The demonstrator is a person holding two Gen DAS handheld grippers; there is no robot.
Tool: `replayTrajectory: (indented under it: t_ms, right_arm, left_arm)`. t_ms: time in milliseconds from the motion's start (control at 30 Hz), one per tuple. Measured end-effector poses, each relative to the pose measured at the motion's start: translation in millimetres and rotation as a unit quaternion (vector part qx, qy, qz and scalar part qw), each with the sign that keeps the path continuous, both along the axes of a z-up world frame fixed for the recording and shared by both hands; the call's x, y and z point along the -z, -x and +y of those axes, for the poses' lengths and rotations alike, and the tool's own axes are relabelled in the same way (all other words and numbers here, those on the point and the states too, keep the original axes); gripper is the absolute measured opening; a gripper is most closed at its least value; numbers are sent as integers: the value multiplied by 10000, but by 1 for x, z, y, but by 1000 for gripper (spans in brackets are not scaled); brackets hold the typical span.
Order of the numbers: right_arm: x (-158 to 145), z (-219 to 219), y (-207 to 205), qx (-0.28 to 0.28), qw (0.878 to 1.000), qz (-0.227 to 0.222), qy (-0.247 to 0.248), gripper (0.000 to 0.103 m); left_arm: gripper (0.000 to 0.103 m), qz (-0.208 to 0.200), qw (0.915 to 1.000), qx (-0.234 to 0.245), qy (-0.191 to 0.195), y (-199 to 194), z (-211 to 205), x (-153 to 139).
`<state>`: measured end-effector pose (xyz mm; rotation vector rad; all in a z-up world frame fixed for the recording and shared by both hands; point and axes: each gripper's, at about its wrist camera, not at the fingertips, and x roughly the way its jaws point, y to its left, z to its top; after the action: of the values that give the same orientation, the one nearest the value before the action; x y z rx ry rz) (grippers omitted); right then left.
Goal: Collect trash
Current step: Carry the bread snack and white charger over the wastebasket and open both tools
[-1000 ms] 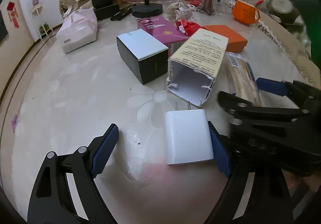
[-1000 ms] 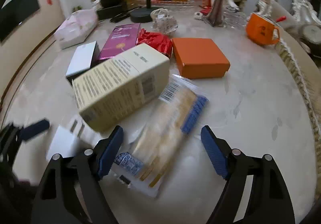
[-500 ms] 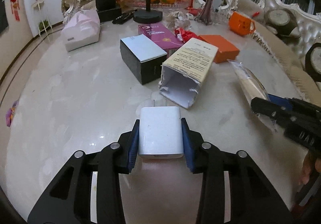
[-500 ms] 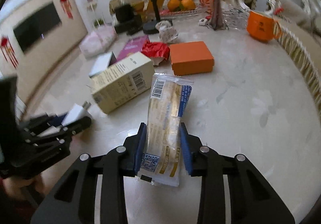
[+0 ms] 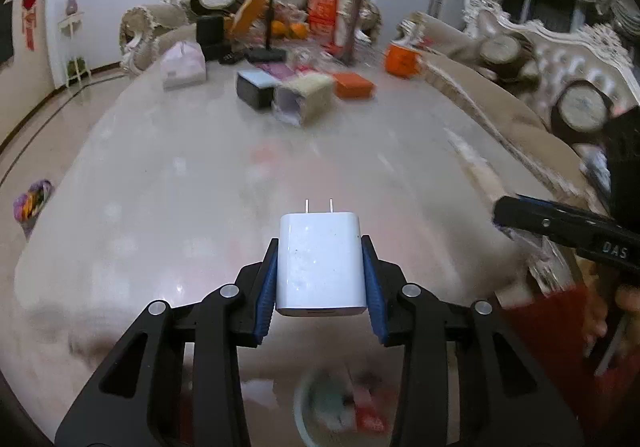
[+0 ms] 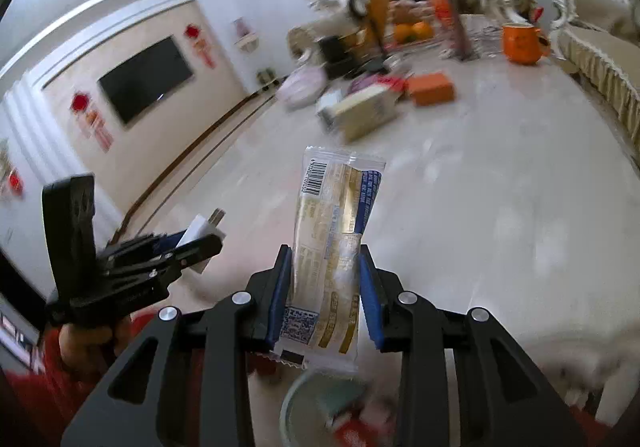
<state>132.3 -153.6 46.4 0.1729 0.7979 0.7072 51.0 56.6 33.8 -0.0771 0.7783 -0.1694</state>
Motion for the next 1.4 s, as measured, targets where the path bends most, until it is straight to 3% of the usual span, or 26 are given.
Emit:
replayTrajectory:
  t_ms: [167, 267, 367, 500, 600, 700, 767, 800, 867, 967, 1167, 1400]
  right_arm:
    - [24, -5, 68, -337, 9982, 483, 91, 31]
    - [51, -1, 90, -417, 9946, 883, 362, 31]
    - [104, 1, 81, -301, 9859, 1546, 571, 31]
    - [180, 11, 47, -40, 9696, 2234, 998, 31]
    - [217, 20, 30, 53, 9615, 2465, 1216, 31]
    - [232, 28, 27, 5, 9578, 2502, 1411, 31]
    - [236, 29, 34, -69, 9569, 2485, 1500, 31]
    - [235, 30, 43, -92, 9577, 2434, 1534, 31]
    - [230, 33, 41, -20, 9601, 2294, 1598, 55]
    - [224, 26, 43, 39, 9645, 2134, 1554, 59]
    - [233, 11, 41, 220, 9615, 2274, 1529, 59]
    - [218, -2, 48, 310, 9649, 2180, 1428, 59]
  left_arm:
    - [38, 522, 9979, 354, 138, 63, -20, 32]
    - [38, 1169, 9916, 534, 128, 77, -36, 80]
    - [38, 1902, 9799, 604, 61, 63, -50, 141]
    - [38, 2332, 9699, 670, -206, 41, -65, 194]
    - [38, 2482, 9660, 647, -315, 31, -73, 219]
    - [39, 2692, 9606, 567, -404, 28, -73, 239]
    - [40, 2838, 9569, 485, -386, 26, -72, 245]
    - [55, 2864, 9563, 437, -396, 24, -70, 247]
    - [75, 2718, 9606, 358, -454, 28, -71, 244]
    - [77, 2522, 9659, 374, -447, 28, -72, 237]
    - [78, 2523, 9660, 307, -485, 26, -73, 237]
    - [78, 2280, 9717, 306, -533, 32, -70, 221]
